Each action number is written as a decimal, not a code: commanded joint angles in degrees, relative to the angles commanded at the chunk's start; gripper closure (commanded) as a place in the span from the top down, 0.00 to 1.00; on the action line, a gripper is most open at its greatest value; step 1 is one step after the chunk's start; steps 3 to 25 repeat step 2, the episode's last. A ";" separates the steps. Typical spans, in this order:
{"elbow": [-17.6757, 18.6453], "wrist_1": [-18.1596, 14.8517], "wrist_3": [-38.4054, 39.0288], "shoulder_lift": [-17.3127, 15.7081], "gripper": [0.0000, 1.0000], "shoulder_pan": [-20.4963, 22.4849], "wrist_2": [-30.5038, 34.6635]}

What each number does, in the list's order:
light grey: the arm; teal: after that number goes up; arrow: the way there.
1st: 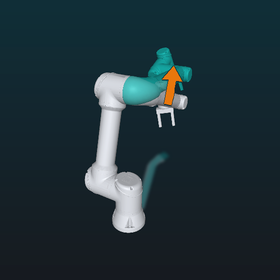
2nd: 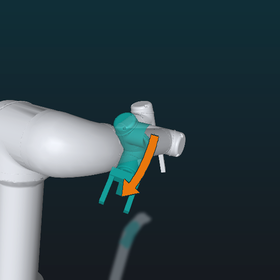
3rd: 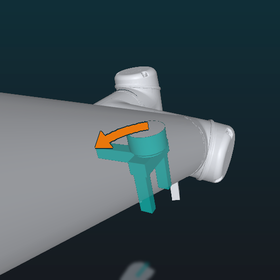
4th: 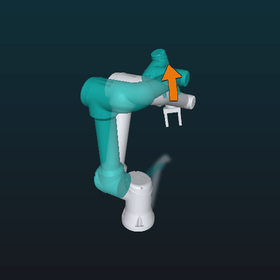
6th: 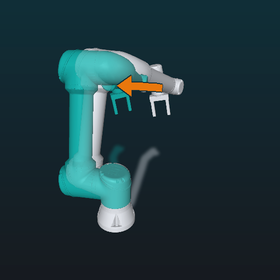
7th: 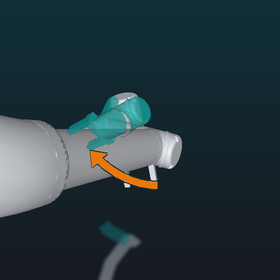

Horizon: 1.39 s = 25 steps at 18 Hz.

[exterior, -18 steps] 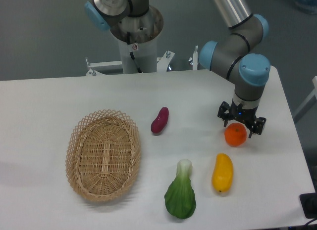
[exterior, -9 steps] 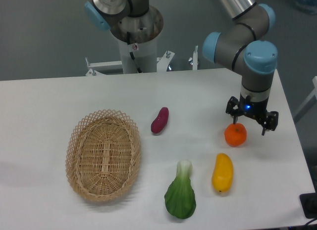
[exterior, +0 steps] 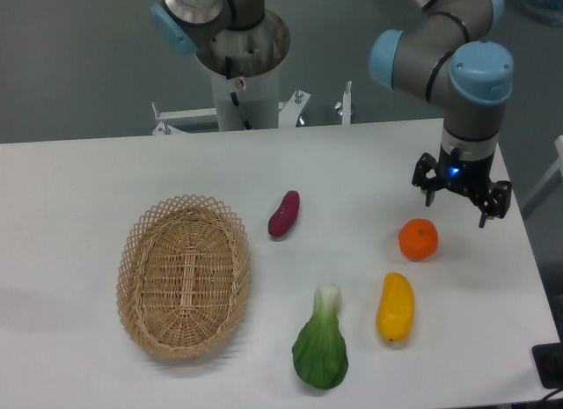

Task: Place the orange on the table
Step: 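Lift the open gripper up and away from the orange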

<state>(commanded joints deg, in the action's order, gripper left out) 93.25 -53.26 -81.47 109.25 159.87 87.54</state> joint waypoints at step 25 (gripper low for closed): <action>0.09 0.00 0.00 -0.18 1.00 0.00 0.00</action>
